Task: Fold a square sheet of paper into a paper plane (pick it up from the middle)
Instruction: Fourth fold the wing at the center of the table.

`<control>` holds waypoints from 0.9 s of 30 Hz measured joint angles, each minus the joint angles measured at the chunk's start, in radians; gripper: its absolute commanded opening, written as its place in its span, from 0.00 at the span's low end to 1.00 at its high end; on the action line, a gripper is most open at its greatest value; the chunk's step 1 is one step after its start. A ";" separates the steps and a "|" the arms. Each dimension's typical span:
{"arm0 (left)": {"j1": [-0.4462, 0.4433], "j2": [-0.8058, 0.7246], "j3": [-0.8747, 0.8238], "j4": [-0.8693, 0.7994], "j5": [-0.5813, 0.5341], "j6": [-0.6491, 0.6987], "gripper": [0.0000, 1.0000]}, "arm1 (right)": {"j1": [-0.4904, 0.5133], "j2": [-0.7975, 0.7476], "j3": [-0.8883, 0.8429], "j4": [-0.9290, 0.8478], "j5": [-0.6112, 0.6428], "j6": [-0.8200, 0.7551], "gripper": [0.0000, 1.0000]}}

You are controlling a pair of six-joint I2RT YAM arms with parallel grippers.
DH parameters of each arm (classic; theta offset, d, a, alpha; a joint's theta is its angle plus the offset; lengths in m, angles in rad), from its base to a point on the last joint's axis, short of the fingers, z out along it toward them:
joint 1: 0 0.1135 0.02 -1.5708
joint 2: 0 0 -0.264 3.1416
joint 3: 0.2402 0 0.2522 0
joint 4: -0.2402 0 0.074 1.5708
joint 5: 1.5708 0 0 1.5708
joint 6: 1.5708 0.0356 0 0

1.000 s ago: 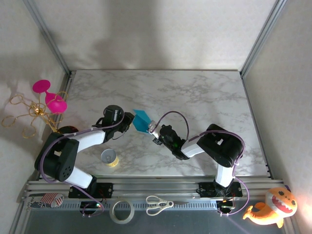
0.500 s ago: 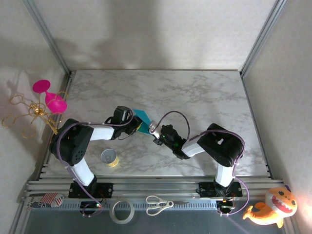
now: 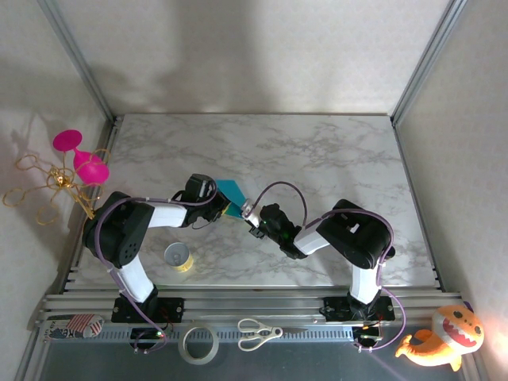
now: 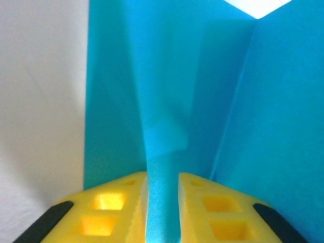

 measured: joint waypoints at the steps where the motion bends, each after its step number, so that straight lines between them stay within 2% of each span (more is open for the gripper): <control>1: 0.000 0.000 0.000 0.000 0.000 0.002 0.23 | 0.000 0.000 0.000 0.000 0.000 0.000 0.17; 5: 0.000 0.000 0.000 0.000 0.000 0.007 0.23 | 0.000 0.000 0.003 -0.004 -0.003 0.003 0.10; 10: 0.000 -0.002 0.000 -0.006 -0.002 0.014 0.22 | -0.002 0.000 0.006 -0.018 -0.017 0.008 0.06; 20: 0.008 -0.084 0.000 -0.113 -0.059 0.063 0.20 | -0.032 0.000 0.026 -0.084 -0.126 0.106 0.05; 27: 0.008 -0.134 -0.016 -0.116 -0.069 0.066 0.20 | -0.058 0.000 0.043 -0.122 -0.221 0.225 0.05</control>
